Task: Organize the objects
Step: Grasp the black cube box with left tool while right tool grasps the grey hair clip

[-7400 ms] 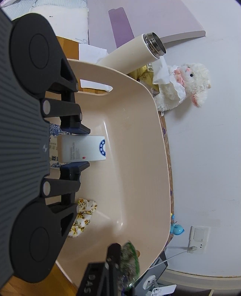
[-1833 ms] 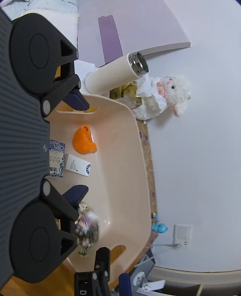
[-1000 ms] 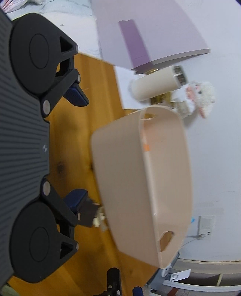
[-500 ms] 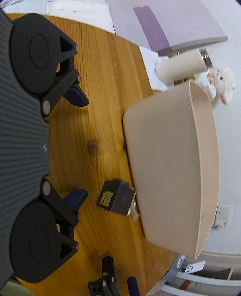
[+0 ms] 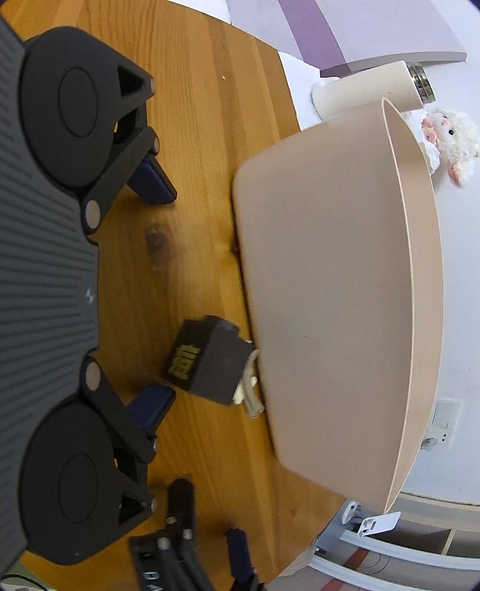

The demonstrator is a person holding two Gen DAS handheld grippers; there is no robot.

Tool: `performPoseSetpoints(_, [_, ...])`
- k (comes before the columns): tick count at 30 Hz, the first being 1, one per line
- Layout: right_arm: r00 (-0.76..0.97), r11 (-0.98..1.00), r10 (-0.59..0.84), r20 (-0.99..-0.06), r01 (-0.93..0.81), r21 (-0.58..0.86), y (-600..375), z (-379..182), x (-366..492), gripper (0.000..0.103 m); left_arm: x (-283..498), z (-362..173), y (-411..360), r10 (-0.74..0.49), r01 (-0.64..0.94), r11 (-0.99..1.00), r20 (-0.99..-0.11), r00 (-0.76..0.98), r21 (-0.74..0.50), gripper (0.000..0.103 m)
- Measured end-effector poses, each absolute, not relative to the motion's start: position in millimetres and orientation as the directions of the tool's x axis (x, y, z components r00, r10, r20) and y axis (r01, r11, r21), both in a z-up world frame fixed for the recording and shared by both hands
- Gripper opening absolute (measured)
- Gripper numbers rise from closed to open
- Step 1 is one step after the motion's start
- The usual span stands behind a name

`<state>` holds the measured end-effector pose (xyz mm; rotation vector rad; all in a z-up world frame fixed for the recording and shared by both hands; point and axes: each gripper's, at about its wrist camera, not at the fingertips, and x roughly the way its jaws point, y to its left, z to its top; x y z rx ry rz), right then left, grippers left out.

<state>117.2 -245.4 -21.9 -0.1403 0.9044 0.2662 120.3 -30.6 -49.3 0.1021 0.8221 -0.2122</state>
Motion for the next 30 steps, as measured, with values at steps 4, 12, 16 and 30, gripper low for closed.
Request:
performPoseSetpoints(4, [0.592,0.957,0.177,-0.787,-0.292,-0.005,-244,-23,120,0.103,128,-51,-34,-0.141,0.209,0.978,-0.717,0.683,0.008,0.103])
performPoseSetpoints(12, [0.596,0.952,0.191,-0.780,-0.307,-0.002,-227,-23,132,0.103,141,-54,-21,-0.114,0.167,0.986,-0.697,0.708,0.007,0.103])
performPoseSetpoints(16, [0.601,0.946,0.208,-0.772,-0.323,0.003,-210,-24,139,0.103,143,-54,-12,-0.102,0.148,0.989,-0.693,0.714,0.007,0.103])
performPoseSetpoints(30, [0.686,0.979,0.164,-0.709,-0.202,0.031,-178,-31,153,0.103,156,-54,21,-0.061,0.090,0.996,-0.691,0.721,0.007,0.103])
